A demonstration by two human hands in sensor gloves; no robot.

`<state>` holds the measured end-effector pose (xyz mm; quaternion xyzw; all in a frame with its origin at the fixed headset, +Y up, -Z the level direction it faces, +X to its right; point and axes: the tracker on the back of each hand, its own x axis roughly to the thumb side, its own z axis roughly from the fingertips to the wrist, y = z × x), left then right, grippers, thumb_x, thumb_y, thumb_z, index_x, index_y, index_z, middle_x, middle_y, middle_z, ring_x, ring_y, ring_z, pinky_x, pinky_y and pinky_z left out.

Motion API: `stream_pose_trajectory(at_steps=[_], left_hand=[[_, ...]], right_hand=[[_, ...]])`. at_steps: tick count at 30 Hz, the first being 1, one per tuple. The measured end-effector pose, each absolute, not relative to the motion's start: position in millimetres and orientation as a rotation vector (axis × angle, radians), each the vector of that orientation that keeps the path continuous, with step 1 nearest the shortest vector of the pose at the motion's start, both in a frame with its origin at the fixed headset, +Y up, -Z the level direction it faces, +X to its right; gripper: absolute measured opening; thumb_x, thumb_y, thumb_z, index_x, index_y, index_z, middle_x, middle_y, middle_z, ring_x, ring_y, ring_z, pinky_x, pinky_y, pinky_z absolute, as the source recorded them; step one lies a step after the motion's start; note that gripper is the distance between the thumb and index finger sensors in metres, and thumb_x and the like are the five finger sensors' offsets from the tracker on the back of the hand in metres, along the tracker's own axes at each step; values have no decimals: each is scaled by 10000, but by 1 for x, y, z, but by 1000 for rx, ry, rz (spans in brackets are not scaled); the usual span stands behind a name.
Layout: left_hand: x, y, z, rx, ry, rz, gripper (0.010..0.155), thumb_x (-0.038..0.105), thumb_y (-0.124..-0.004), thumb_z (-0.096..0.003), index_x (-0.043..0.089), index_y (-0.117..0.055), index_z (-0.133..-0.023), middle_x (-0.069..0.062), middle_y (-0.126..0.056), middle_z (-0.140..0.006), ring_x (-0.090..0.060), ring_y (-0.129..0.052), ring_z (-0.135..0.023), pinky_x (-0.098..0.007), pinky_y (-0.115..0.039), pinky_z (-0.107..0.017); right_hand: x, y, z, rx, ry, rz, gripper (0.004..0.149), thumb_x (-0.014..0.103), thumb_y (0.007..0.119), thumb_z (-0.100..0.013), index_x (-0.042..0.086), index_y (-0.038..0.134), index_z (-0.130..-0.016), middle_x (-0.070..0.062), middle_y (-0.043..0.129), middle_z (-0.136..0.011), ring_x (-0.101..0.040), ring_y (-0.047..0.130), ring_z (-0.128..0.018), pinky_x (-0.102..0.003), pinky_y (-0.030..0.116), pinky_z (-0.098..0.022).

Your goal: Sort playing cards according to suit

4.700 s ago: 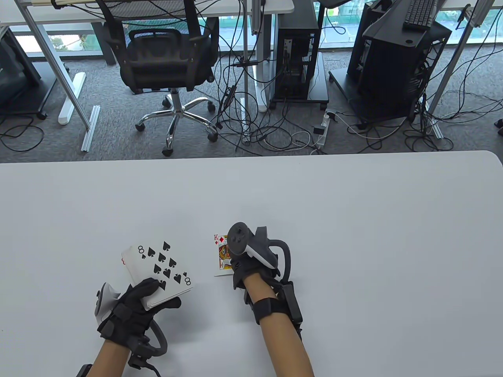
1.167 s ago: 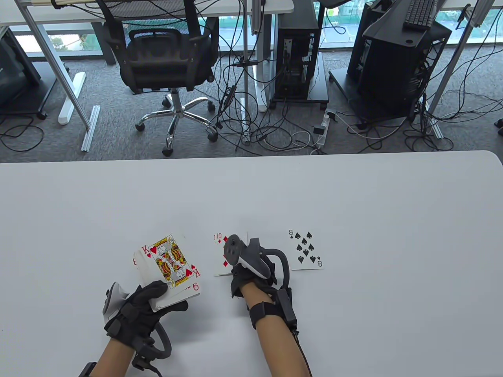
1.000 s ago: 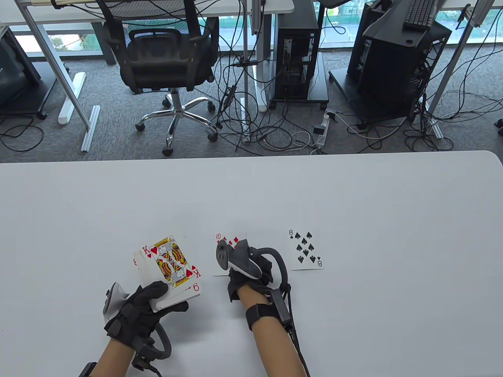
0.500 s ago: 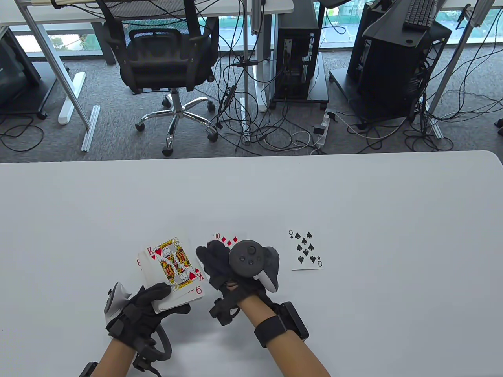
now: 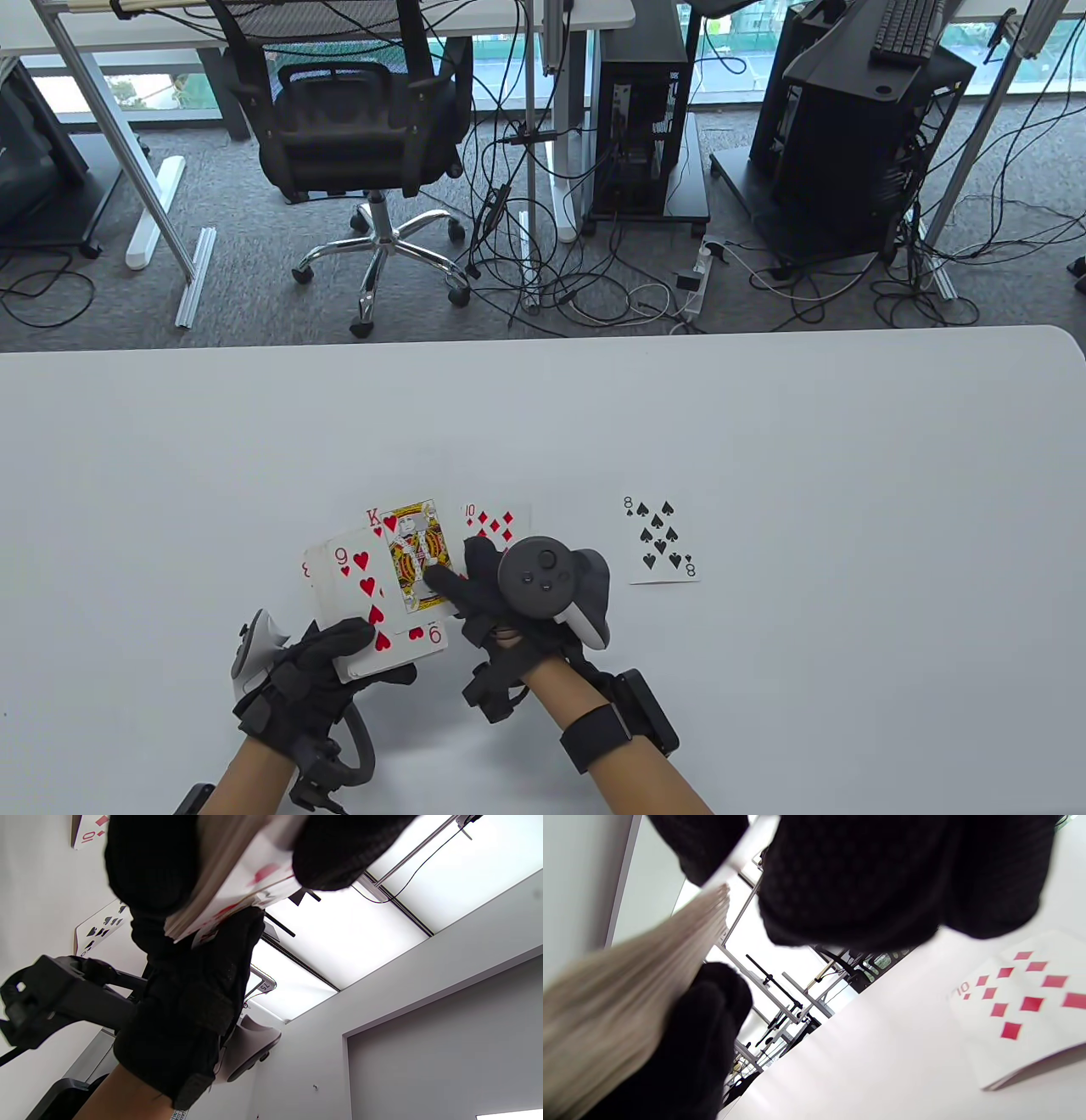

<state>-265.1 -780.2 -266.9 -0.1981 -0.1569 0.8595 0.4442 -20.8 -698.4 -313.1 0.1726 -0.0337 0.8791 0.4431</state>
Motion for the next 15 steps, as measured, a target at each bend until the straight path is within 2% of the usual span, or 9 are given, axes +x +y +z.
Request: stream_pose_trajectory(at_steps=[8, 10, 12, 15], left_hand=[[-268, -782, -268, -453, -356, 2176, 680, 389, -760, -598, 247, -339, -1113, -109, -552, -1135, -395, -761, -958, -413, -873, -519], [-268, -781, -268, -448, -352, 2179, 681, 389, -761, -597, 246, -340, -1113, -110, -554, -1134, -396, -762, -957, -412, -873, -519], [-268, -781, -268, -449, -346, 2173, 682, 391, -759, -599, 245, -337, -1114, -108, -551, -1135, -395, -760, -959, -411, -873, -520], [-267, -784, -268, -462, -332, 2171, 681, 389, -759, -599, 244, -337, -1113, -111, -550, -1135, -396, -760, -958, -412, -872, -519]], right_hand=[[33, -728, -302, 223, -1, 1966, 497, 192, 653, -534, -215, 616, -817, -91, 934, -387, -121, 921, -91, -419, 874, -229], [35, -737, -293, 244, 79, 2030, 526, 182, 659, -530, -232, 573, -843, -100, 937, -379, -125, 921, -81, -421, 874, -218], [29, -749, -279, 306, 283, 2148, 571, 179, 655, -534, -236, 484, -887, -108, 936, -387, -130, 923, -84, -424, 874, -217], [16, -760, -262, 360, 344, 2382, 610, 169, 653, -535, -215, 382, -923, -111, 940, -362, -117, 917, -53, -409, 882, -183]])
